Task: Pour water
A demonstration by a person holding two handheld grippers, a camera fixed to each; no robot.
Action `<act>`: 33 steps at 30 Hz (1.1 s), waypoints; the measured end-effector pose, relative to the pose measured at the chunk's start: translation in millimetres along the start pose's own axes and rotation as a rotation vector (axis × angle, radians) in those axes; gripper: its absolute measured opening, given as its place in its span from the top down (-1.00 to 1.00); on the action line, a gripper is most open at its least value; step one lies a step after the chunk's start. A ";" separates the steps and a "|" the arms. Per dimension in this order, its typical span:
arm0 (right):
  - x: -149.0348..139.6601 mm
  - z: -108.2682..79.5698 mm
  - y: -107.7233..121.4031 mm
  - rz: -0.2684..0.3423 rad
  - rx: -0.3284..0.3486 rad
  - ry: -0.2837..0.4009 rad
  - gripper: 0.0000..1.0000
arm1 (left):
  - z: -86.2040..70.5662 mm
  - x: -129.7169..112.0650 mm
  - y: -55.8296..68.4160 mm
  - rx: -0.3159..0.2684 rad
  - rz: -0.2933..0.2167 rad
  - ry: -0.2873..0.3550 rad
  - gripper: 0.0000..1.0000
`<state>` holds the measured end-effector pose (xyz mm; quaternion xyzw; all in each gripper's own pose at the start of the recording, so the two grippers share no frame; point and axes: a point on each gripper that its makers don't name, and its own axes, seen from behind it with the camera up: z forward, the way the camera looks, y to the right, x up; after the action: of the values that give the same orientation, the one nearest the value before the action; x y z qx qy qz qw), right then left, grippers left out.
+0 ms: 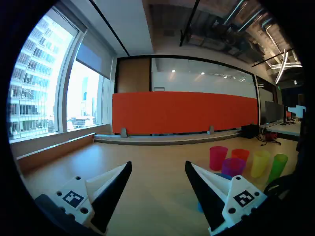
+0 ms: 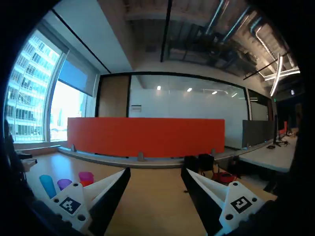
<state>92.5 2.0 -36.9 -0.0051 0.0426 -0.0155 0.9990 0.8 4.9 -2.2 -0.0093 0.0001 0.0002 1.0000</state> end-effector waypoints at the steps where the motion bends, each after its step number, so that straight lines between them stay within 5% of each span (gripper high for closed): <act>1: -1.3 1.2 -1.1 -0.007 0.000 0.002 -0.99 | 0.0 0.0 0.1 0.000 0.000 0.000 -1.00; 18: -48.6 17.6 -19.3 -0.012 0.005 -0.004 -0.99 | -0.2 0.4 0.1 0.000 0.001 0.000 -1.00; 33: -78.6 22.5 -12.2 0.004 -0.012 -0.036 -1.00 | -0.2 0.0 0.0 0.000 0.001 0.000 -1.00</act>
<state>15.8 -7.6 -7.7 -0.0112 0.0246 -0.0129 0.9996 0.9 4.9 -2.3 -0.0091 0.0001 0.0005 1.0000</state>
